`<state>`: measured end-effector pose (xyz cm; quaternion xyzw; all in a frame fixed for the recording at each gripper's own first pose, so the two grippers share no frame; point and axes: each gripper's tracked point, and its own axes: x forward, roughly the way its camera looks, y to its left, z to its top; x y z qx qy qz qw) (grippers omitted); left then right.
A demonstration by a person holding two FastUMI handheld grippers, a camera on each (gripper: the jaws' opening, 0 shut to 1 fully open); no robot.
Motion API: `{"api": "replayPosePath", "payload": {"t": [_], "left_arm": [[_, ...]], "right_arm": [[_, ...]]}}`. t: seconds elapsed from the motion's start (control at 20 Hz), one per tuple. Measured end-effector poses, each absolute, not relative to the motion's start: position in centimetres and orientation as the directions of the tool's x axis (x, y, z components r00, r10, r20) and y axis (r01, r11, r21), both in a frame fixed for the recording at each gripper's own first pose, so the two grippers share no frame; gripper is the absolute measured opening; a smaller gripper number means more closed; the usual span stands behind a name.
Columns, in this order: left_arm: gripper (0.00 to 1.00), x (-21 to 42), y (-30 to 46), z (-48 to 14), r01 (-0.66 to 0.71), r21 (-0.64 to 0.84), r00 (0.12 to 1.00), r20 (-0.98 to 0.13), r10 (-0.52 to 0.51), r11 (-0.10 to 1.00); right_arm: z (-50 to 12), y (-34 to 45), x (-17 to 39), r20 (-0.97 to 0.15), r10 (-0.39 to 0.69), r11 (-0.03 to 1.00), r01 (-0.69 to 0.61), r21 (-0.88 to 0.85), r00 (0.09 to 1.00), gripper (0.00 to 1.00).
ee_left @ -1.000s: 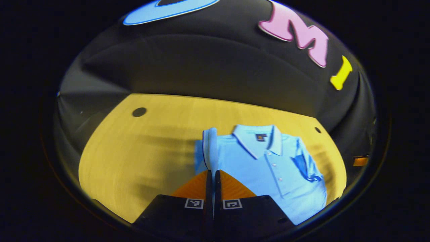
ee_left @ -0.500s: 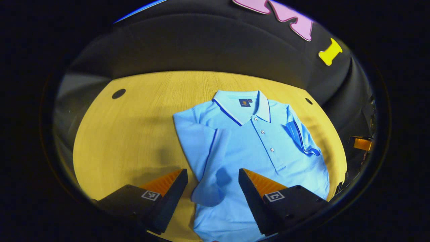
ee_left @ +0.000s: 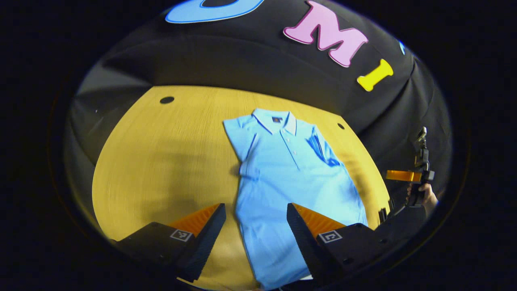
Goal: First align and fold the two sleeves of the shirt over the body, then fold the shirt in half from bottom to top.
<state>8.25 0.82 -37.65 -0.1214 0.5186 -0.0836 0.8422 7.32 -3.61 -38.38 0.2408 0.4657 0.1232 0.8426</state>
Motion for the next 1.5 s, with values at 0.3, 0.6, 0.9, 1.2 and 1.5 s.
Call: {"api": "replayPosePath", "payload": {"t": [0.3, 0.6, 0.9, 1.2, 1.5], "left_arm": [[0.98, -3.4, -0.8, -39.8, 0.030, -0.301, 0.292, -0.909, -0.296, 0.953], [0.98, -7.9, -2.7, -41.6, -0.064, -0.374, 0.204, -0.912, -0.355, 0.925], [0.98, -9.4, -3.5, -42.1, -0.101, -0.385, 0.165, -0.916, -0.366, 0.917], [0.94, -9.3, -5.0, -42.5, -0.101, -0.396, 0.129, -0.915, -0.382, 0.913], [0.36, -8.3, -5.8, -44.0, -0.090, -0.397, 0.147, -0.912, -0.383, 0.913]], "right_arm": [[-40.6, -2.5, -2.8, -0.788, 0.429, 0.864, 0.054, 0.501, 0.441, 0.97], [-44.0, -1.5, -9.8, -0.839, 0.435, 0.862, 0.119, 0.493, 0.327, 0.97], [-44.6, -0.4, -11.9, -0.823, 0.500, 0.781, 0.271, 0.563, 0.270, 0.94], [-44.7, 2.6, -10.9, -0.768, 0.611, 0.686, 0.355, 0.635, 0.193, 0.80], [-46.6, 4.5, -10.5, -0.778, 0.617, 0.709, 0.348, 0.614, 0.117, 0.21]]}}
